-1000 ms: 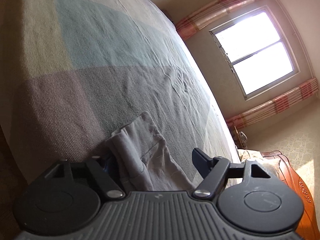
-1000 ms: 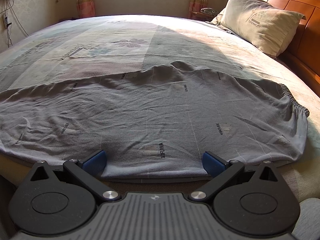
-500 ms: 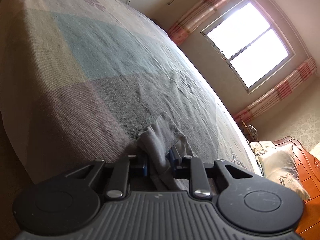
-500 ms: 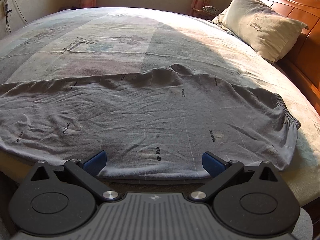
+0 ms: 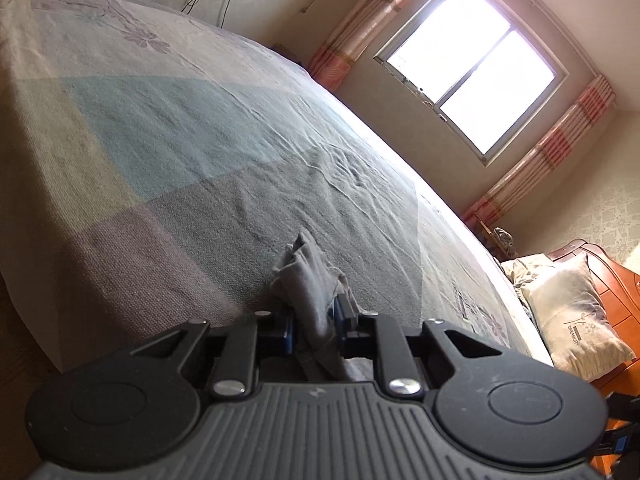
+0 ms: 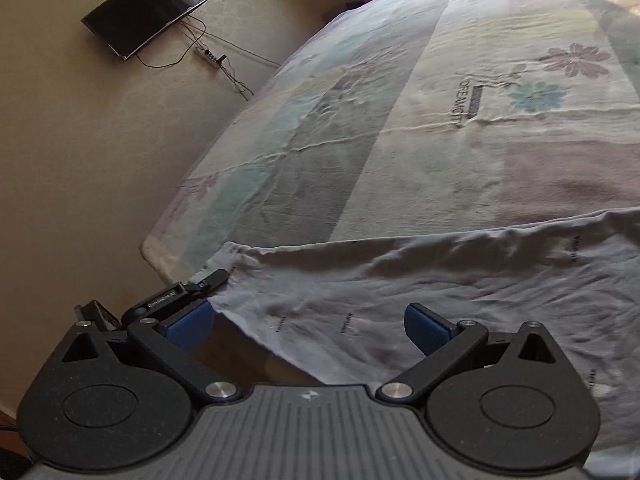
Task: Fold clothes
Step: 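Close the left gripper on the pants cuff and lift it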
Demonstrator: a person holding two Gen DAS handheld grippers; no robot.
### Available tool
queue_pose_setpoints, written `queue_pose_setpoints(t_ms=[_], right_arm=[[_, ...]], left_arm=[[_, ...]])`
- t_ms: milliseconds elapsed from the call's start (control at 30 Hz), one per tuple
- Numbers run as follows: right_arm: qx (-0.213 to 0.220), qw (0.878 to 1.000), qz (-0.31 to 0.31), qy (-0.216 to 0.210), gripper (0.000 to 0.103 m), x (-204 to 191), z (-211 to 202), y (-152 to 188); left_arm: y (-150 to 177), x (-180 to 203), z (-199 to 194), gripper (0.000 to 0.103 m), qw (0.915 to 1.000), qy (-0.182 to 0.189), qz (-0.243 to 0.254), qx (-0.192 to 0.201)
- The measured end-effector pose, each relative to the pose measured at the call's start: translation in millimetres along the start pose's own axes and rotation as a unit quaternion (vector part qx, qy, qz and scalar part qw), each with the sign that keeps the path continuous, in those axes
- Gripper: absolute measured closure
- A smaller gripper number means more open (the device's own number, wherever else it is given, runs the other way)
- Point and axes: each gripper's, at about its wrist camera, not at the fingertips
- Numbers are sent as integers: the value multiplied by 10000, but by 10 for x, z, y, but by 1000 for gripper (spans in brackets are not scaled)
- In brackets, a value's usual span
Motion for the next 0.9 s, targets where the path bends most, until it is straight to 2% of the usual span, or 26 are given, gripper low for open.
queue_pose_setpoints(t_ms=[100,167,300,567,900], right_arm=[[-275,9970,483,-537,0,-18,477,-114],[-453,9949,688,-583,0,-29,704,-124],[-575,9907,1097,-558,0,22,898,-87],[-353,9882,1425,-441,0,171,1028,-273],[-11,9932,1164,-32,0,279,1260,-532]], left_arm=[[-12,100,-33,85,9999,122,111,51],[-23,129,-68,85,9996,279,60,87],[-3,222,-97,85,9986,492,144,103],[14,247,-123,86,9970,772,56,58],[8,212,-96,86,9955,949,-22,-53]])
Point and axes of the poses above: each gripper's, at about its wrist camera, not at the fingertips, and z roughly the way its jaws point, x to its right, y to its underside, and after that the axes turned 13 degrees about -z, right-handed
